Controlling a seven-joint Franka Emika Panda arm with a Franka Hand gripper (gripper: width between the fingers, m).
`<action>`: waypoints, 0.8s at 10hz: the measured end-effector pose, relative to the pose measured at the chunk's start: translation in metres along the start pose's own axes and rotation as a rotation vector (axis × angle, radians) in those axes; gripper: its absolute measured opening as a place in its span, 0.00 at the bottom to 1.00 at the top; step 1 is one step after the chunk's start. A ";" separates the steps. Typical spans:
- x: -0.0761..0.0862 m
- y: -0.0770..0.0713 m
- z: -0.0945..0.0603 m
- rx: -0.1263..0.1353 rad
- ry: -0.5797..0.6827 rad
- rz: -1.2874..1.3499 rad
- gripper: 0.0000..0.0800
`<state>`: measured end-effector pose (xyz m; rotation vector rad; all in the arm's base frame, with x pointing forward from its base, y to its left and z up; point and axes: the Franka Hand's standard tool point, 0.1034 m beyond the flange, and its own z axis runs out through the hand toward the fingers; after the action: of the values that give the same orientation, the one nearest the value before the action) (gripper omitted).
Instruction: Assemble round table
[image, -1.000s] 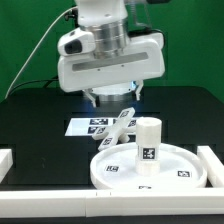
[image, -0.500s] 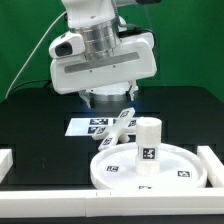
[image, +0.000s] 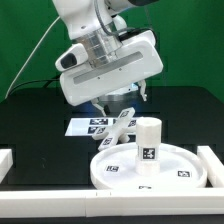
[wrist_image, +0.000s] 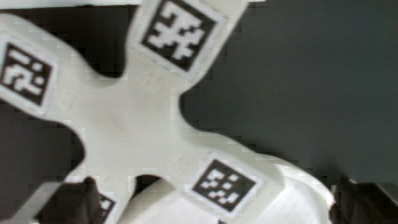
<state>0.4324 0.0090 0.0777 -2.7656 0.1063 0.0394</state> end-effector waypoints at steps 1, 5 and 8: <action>-0.004 -0.005 -0.001 -0.008 -0.040 0.025 0.81; -0.004 0.000 0.000 0.002 -0.036 -0.015 0.81; 0.004 0.023 0.006 0.052 -0.019 -0.099 0.81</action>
Offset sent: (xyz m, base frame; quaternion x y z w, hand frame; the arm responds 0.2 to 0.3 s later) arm 0.0000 0.0000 0.0000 0.0000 0.0000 0.0000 1.0000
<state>0.4341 -0.0105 0.0641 -2.7138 -0.0340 0.0370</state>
